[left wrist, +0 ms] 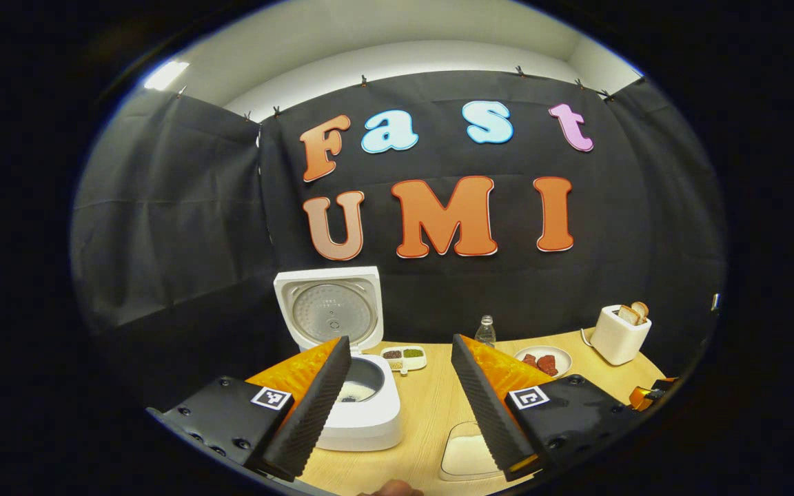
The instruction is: Close the left gripper, press the button to open the rice cooker; take a wooden spoon from the chopstick holder with the right hand, scoop a spoonful of rice and pour it into the rice cooker, then put the wooden spoon back into the chopstick holder.
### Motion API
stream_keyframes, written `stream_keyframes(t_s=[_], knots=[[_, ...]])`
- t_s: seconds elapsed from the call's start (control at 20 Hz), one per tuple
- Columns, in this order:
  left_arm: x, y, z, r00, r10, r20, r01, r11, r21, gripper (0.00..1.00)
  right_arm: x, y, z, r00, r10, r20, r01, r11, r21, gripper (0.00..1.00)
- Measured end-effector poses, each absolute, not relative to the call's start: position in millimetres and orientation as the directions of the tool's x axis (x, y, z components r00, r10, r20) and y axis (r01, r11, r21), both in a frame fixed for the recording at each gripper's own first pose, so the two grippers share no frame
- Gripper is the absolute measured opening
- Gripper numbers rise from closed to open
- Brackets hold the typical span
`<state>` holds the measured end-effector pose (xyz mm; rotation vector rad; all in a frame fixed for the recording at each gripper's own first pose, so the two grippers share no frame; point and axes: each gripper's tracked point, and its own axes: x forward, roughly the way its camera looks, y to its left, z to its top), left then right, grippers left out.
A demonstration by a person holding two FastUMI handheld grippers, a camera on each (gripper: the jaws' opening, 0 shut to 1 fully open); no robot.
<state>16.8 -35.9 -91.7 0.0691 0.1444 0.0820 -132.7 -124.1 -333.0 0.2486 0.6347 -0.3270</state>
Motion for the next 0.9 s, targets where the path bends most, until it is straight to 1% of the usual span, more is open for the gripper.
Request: stream_keyframes(t_s=[0.1,0.15,0.2,0.3,0.35,0.45,0.5,0.55,0.6,0.65,0.7,0.75,0.8,0.85,0.9], knots=[[20.5,-41.1,-85.4,0.989,0.074,-0.131,-0.063,0.994,0.084,0.96,-137.4,-123.9,-342.3,0.758,-0.225,-0.612,0.391,0.908,0.15,0.94],[21.8,-44.2,-82.2,0.99,0.066,-0.126,-0.056,0.995,0.084,0.99,-139.5,-123.8,-347.1,0.764,-0.224,-0.606,0.404,0.897,0.178,0.94],[23.2,-48.4,-82.6,0.99,0.055,-0.127,-0.044,0.995,0.087,0.96,-139.3,-119.7,-352.8,0.762,-0.216,-0.611,0.413,0.888,0.202,0.94],[23.6,-51.8,-80.8,0.992,0.041,-0.122,-0.028,0.994,0.104,0.96,-138.3,-106.1,-367.5,0.752,-0.186,-0.632,0.429,0.867,0.255,0.93],[23.3,-53.1,-80.1,0.992,0.037,-0.121,-0.023,0.993,0.114,1.0,-135.7,-102.0,-371.8,0.751,-0.181,-0.634,0.432,0.862,0.265,0.94],[23.1,-49.9,-79.0,0.992,0.041,-0.116,-0.025,0.99,0.136,0.96,-123.9,-96.6,-376.1,0.756,-0.178,-0.629,0.423,0.867,0.263,0.92],[22.5,-47.6,-78.0,0.993,0.045,-0.114,-0.029,0.99,0.141,1.0,-115.9,-95.8,-373.7,0.761,-0.175,-0.625,0.417,0.87,0.265,0.9],[22.0,-45.3,-78.2,0.992,0.047,-0.114,-0.031,0.989,0.142,1.0,-109.9,-95.2,-372.1,0.768,-0.163,-0.619,0.406,0.872,0.273,0.77],[21.5,-41.4,-79.0,0.992,0.055,-0.118,-0.039,0.989,0.141,0.96,-102.0,-94.7,-368.5,0.774,-0.157,-0.613,0.397,0.876,0.276,0.83],[20.6,-36.4,-82.3,0.99,0.066,-0.123,-0.049,0.989,0.137,0.96,-95.5,-97.0,-367.6,0.782,-0.163,-0.602,0.392,0.88,0.27,0.76],[20.9,-30.8,-83.6,0.989,0.08,-0.126,-0.064,0.99,0.128,1.0,-89.5,-100.3,-368.8,0.783,-0.167,-0.599,0.39,0.882,0.265,0.73],[19.4,-26.1,-86.8,0.987,0.094,-0.133,-0.078,0.99,0.116,0.96,-86.6,-101.1,-372.5,0.775,-0.162,-0.611,0.394,0.879,0.267,0.67],[17.8,-20.5,-89.1,0.984,0.107,-0.139,-0.093,0.99,0.106,0.96,-82.5,-102.8,-374.5,0.772,-0.159,-0.616,0.402,0.872,0.278,0.64],[17.3,-13.8,-89.9,0.982,0.122,-0.143,-0.108,0.989,0.097,1.0,-77.3,-103.2,-375.5,0.769,-0.164,-0.618,0.41,0.868,0.28,0.59],[15.4,-8.1,-90.6,0.98,0.136,-0.146,-0.123,0.988,0.093,1.0,-70.2,-104.4,-377.2,0.768,-0.168,-0.618,0.412,0.868,0.276,0.56]])
